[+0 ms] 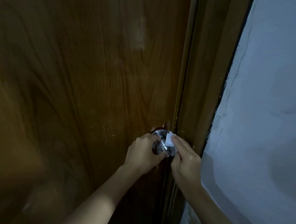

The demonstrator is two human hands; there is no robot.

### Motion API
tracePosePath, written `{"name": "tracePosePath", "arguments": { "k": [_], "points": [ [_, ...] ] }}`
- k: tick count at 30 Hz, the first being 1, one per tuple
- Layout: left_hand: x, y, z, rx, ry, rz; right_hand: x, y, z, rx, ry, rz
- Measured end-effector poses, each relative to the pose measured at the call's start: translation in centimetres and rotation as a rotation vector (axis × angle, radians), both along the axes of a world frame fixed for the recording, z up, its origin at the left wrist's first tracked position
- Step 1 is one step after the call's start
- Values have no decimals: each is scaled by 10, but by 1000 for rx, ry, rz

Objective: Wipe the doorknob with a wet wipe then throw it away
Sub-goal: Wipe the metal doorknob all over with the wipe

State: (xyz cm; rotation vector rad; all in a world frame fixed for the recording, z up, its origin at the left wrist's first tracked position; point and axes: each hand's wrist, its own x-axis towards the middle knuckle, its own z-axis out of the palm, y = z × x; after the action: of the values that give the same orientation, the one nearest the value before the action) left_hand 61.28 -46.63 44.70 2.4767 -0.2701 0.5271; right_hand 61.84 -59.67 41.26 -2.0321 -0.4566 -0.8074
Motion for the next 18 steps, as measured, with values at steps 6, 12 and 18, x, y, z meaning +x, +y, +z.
{"name": "tracePosePath", "arguments": {
  "k": [6, 12, 18],
  "points": [
    [-4, -7, -2, 35, -42, 41, -5, 1, -28, -49, -15, 47],
    [-7, -13, 0, 12, -34, 55, -1, -1, -7, 47, -39, -34],
    [-9, -14, 1, 32, -34, 58, 0, 2, -29, -81, 5, 75]
  ]
}}
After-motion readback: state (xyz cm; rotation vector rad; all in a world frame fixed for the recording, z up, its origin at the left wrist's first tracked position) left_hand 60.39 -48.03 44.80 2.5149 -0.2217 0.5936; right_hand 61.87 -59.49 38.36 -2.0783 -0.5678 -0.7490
